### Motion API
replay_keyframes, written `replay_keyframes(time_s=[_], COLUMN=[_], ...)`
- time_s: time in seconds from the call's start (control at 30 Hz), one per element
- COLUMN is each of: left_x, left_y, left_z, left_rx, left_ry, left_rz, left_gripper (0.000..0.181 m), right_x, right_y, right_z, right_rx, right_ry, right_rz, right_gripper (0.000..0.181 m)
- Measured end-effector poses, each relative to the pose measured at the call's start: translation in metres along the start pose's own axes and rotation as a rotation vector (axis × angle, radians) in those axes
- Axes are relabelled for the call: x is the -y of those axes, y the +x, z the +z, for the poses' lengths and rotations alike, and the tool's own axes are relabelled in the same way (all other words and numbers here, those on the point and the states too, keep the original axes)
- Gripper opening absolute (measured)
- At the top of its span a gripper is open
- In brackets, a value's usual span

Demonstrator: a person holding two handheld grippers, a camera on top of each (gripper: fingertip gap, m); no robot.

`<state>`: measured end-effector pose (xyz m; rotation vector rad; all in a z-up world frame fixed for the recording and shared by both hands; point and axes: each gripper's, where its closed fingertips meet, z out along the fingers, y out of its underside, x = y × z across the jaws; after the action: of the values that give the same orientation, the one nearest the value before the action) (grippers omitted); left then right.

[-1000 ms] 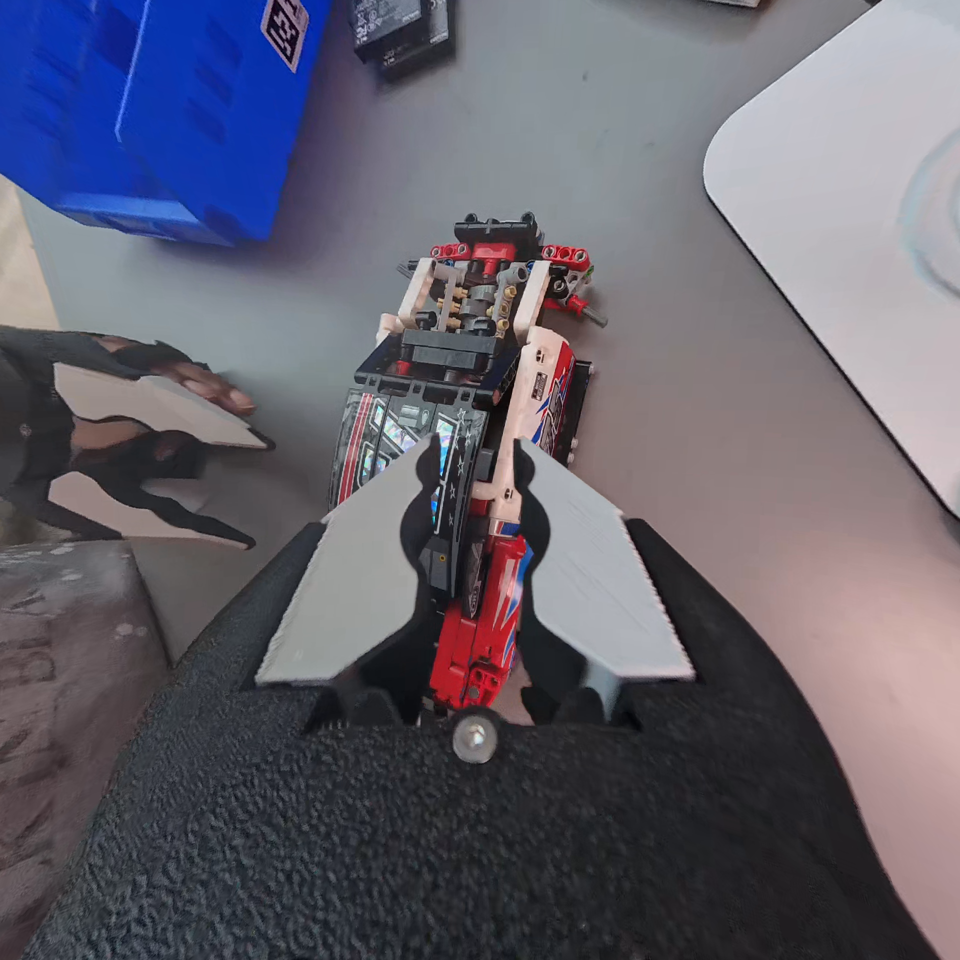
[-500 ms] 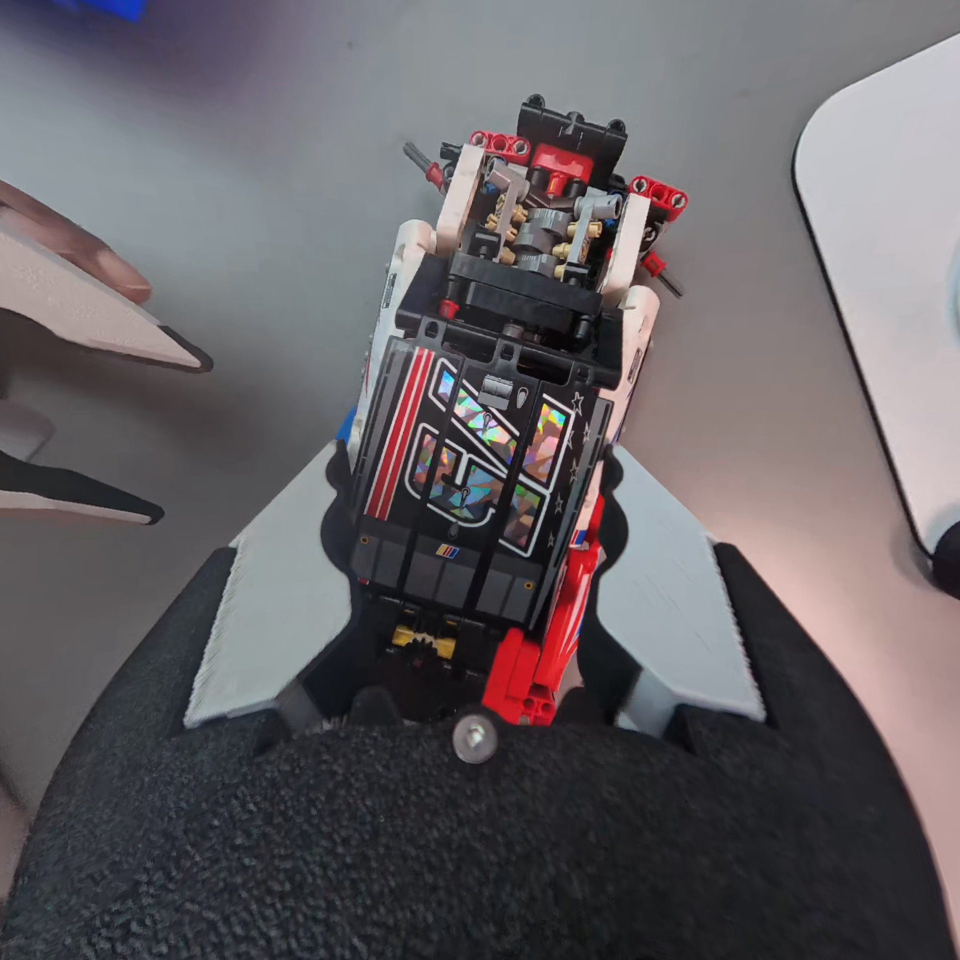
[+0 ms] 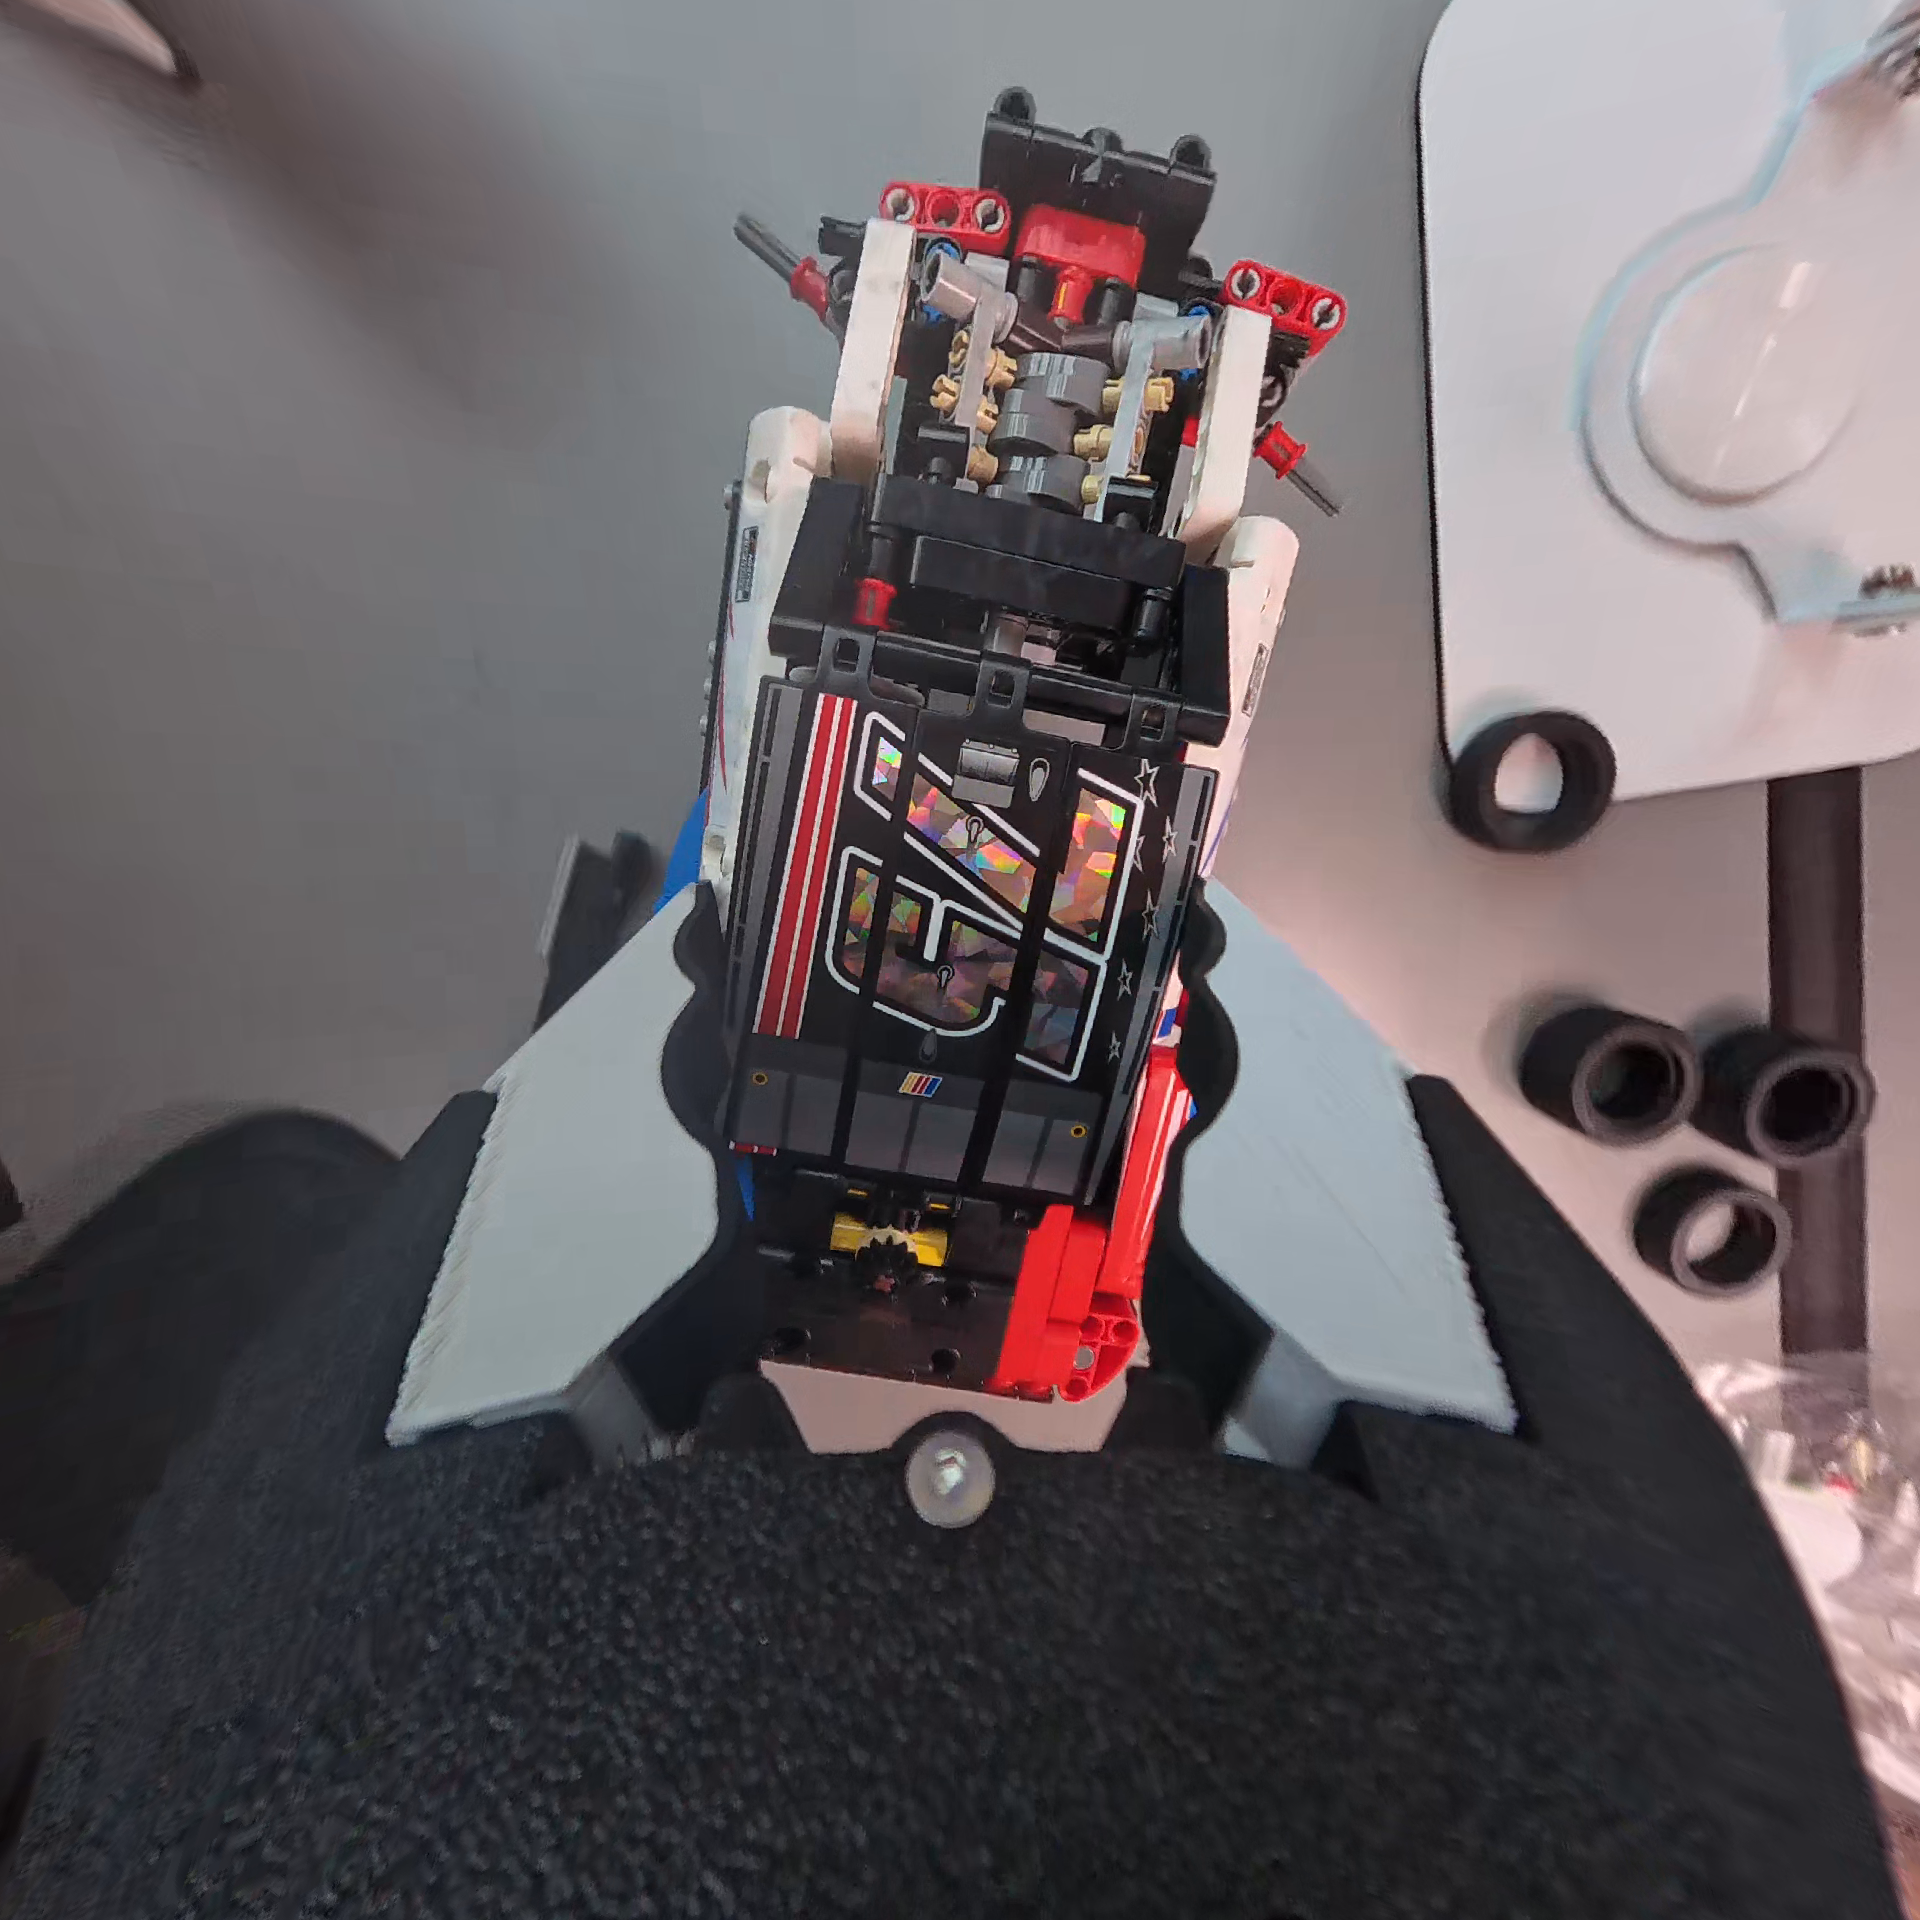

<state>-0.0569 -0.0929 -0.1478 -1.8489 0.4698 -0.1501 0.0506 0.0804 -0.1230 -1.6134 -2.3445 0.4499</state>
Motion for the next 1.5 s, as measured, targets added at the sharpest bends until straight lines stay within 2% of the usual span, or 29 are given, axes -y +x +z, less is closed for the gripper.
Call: replay_keyframes(time_s=[0.03, 0.17, 0.27, 0.33, 0.43, 0.6, 0.7, 0.87, 0.9, 0.93, 0.97, 1.13, 1.2, 1.27, 1.3, 1.4, 1.5], left_x=[0.000, 0.004, 0.009, 0.013, 0.014, 0.013, 0.013, 0.015, 0.015, 0.015, 0.015, 0.019, 0.023, 0.030, 0.034, 0.050, 0.067], left_y=[0.000, -0.002, -0.006, -0.010, -0.016, -0.016, -0.017, -0.023, -0.024, -0.024, -0.024, -0.021, -0.020, -0.019, -0.019, -0.022, -0.031], left_z=[0.000, -0.002, -0.003, -0.003, 0.000, 0.005, 0.004, 0.002, 0.002, 0.002, 0.002, 0.003, 0.006, 0.011, 0.014, 0.026, 0.040], left_rx=[-0.005, -0.021, -0.028, -0.021, -0.010, 0.009, 0.024, 0.041, 0.042, 0.045, 0.048, 0.044, 0.030, 0.018, 0.010, -0.020, -0.045], left_ry=[0.002, 0.022, 0.057, 0.074, 0.072, 0.059, 0.063, 0.088, 0.089, 0.089, 0.091, 0.116, 0.132, 0.158, 0.174, 0.221, 0.256], left_rz=[-0.006, -0.041, -0.083, -0.100, -0.116, -0.104, -0.112, -0.143, -0.147, -0.146, -0.142, -0.134, -0.138, -0.138, -0.141, -0.172, -0.201], left_gripper=[0.045, 0.054, 0.066, 0.072, 0.075, 0.074, 0.071, 0.067, 0.067, 0.066, 0.065, 0.055, 0.052, 0.050, 0.049, 0.048, 0.048], right_x=[-0.020, -0.106, -0.162, -0.188, -0.209, -0.197, -0.157, -0.081, -0.069, -0.062, -0.057, -0.066, -0.074, -0.085, -0.088, -0.087, -0.088], right_y=[0.001, 0.006, 0.007, 0.008, 0.008, 0.016, 0.015, -0.015, -0.021, -0.025, -0.036, -0.081, -0.095, -0.113, -0.118, -0.131, -0.130], right_z=[-0.012, -0.043, -0.046, -0.043, -0.030, -0.037, -0.061, -0.081, -0.082, -0.081, -0.074, -0.017, -0.004, 0.010, 0.014, 0.029, 0.050], right_rx=[-0.005, -0.054, -0.102, -0.135, -0.146, -0.225, -0.302, -0.370, -0.397, -0.440, -0.437, -0.348, -0.321, -0.215, -0.204, -0.153, -0.136], right_ry=[-0.016, -0.064, -0.094, -0.094, -0.070, 0.008, 0.191, 0.587, 0.668, 0.728, 0.757, 0.587, 0.511, 0.412, 0.382, 0.332, 0.240], right_rz=[0.007, 0.108, 0.165, 0.180, 0.196, 0.178, 0.165, 0.159, 0.171, 0.195, 0.180, 0.158, 0.159, 0.198, 0.205, 0.183, 0.129], right_gripper=[0.087, 0.087, 0.088, 0.087, 0.087, 0.086, 0.090, 0.070, 0.050, 0.008, 0.000, 0.000, 0.025, 0.050, 0.055, 0.058, 0.057])
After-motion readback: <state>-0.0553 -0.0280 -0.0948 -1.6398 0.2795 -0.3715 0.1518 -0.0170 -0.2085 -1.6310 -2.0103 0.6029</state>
